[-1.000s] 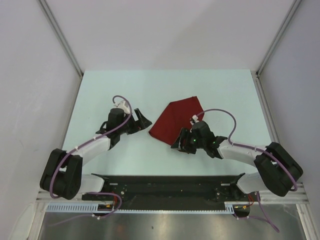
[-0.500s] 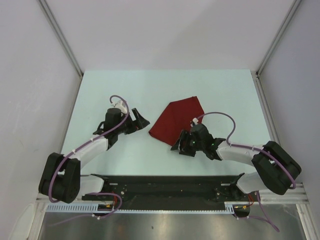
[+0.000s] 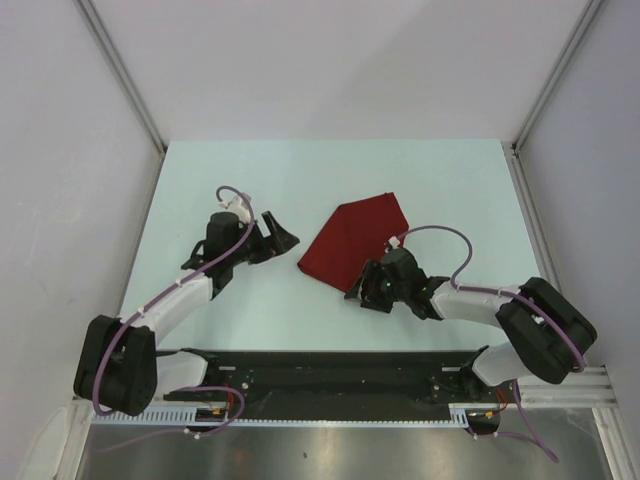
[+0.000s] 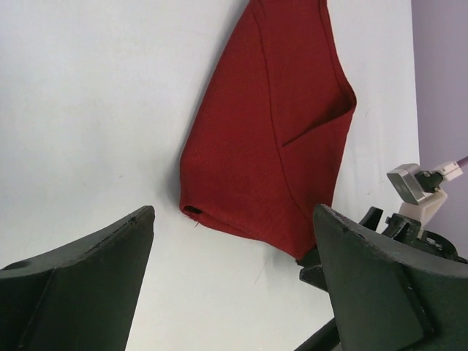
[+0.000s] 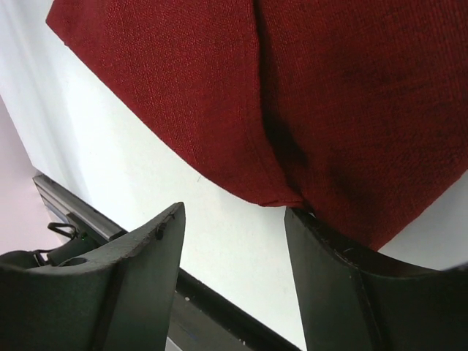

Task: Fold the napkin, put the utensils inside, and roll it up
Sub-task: Fold the napkin

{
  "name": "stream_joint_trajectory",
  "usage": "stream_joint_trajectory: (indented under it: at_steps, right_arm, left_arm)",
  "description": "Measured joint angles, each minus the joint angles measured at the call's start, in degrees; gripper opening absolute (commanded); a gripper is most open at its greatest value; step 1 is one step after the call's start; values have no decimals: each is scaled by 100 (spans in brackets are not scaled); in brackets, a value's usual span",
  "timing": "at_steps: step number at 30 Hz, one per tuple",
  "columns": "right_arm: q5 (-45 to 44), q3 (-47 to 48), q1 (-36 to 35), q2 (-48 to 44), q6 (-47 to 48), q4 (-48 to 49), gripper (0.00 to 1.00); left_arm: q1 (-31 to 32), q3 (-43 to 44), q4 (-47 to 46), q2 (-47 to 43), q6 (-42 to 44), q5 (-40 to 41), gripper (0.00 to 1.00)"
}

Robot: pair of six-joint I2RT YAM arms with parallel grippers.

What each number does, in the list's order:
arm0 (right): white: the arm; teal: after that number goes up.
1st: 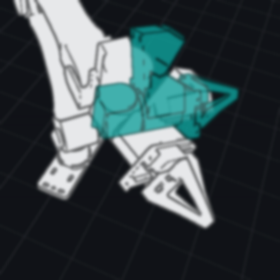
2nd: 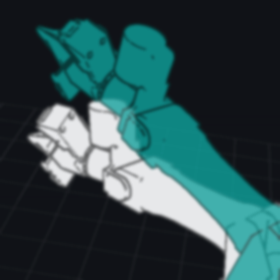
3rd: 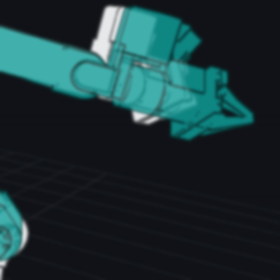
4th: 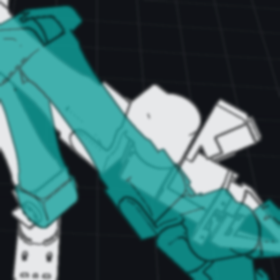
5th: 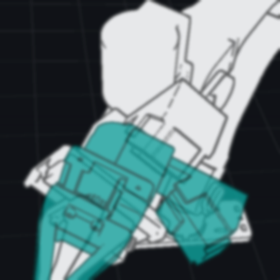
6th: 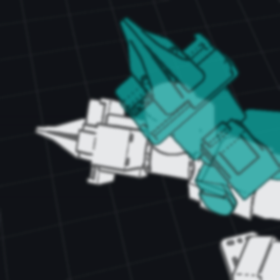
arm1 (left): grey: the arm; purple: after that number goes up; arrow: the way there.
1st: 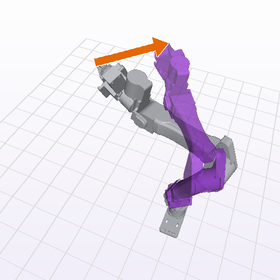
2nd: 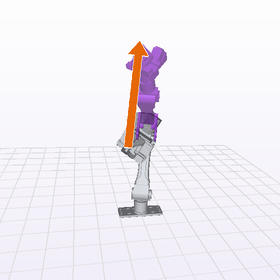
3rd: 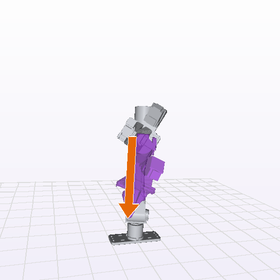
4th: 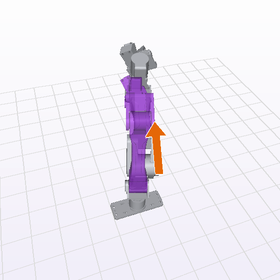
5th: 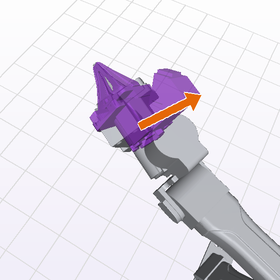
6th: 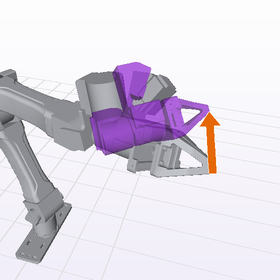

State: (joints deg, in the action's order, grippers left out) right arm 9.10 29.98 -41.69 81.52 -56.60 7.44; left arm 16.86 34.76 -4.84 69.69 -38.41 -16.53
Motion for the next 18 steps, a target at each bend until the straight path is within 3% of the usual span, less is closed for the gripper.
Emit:
stream_joint_trajectory:
  at_steps: [11, 18]
  right_arm:
    - [-79, -2, 70, 240, -31, 232, 35]
    - [-111, -2, 92, 378, -13, 295, 9]
  left_arm:
    - [-63, 28, 133, -114, 4, -35, 94]
    - [-76, 28, 203, -232, 7, -76, 94]
